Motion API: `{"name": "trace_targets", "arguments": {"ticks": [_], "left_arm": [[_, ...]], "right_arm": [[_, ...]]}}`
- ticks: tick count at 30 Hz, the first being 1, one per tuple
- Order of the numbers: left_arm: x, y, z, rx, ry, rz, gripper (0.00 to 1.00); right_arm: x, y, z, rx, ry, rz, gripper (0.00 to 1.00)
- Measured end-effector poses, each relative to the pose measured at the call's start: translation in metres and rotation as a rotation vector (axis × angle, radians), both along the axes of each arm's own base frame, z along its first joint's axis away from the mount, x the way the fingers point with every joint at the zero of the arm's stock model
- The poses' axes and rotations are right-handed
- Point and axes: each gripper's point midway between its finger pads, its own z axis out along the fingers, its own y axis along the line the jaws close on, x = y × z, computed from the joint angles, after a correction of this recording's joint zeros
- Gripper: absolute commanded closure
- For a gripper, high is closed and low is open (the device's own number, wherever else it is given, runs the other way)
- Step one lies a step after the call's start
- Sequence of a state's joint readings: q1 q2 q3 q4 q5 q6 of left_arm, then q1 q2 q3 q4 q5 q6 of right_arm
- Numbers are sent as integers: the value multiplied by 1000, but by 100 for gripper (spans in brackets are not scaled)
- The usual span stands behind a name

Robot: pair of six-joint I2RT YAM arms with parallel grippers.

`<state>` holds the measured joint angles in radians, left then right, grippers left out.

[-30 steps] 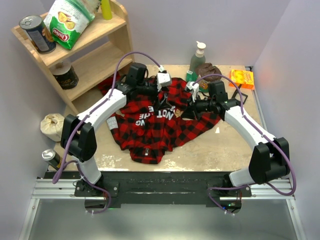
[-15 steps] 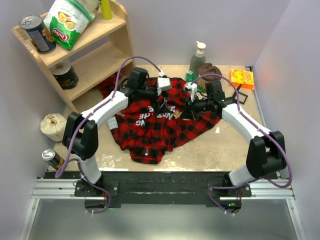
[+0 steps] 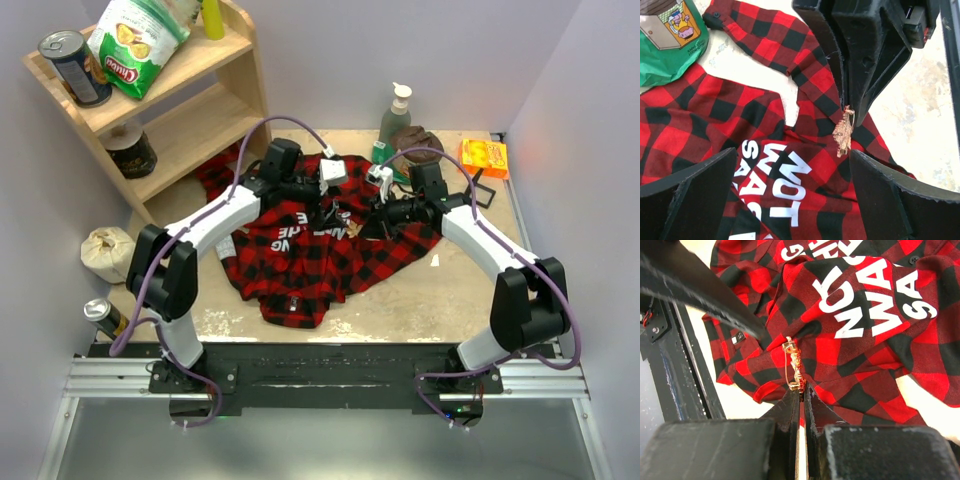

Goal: Remove the brooch from the garment
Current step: Adjust the brooch.

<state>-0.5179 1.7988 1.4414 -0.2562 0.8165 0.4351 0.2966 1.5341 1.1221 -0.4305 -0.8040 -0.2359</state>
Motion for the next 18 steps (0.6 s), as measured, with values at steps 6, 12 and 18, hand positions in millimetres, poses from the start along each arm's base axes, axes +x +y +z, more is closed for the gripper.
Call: {"name": "trace_targets", "arguments": {"ticks": [6, 12, 18], "left_arm": [[-7, 2, -16, 41, -42, 17, 0], [-4, 9, -18, 64, -101, 41, 0], [-7, 13, -13, 102, -206, 53, 0]], "right_arm": [[-2, 1, 1, 9, 7, 5, 100], [0, 5, 3, 28, 24, 18, 100], [3, 9, -5, 54, 111, 38, 100]]}}
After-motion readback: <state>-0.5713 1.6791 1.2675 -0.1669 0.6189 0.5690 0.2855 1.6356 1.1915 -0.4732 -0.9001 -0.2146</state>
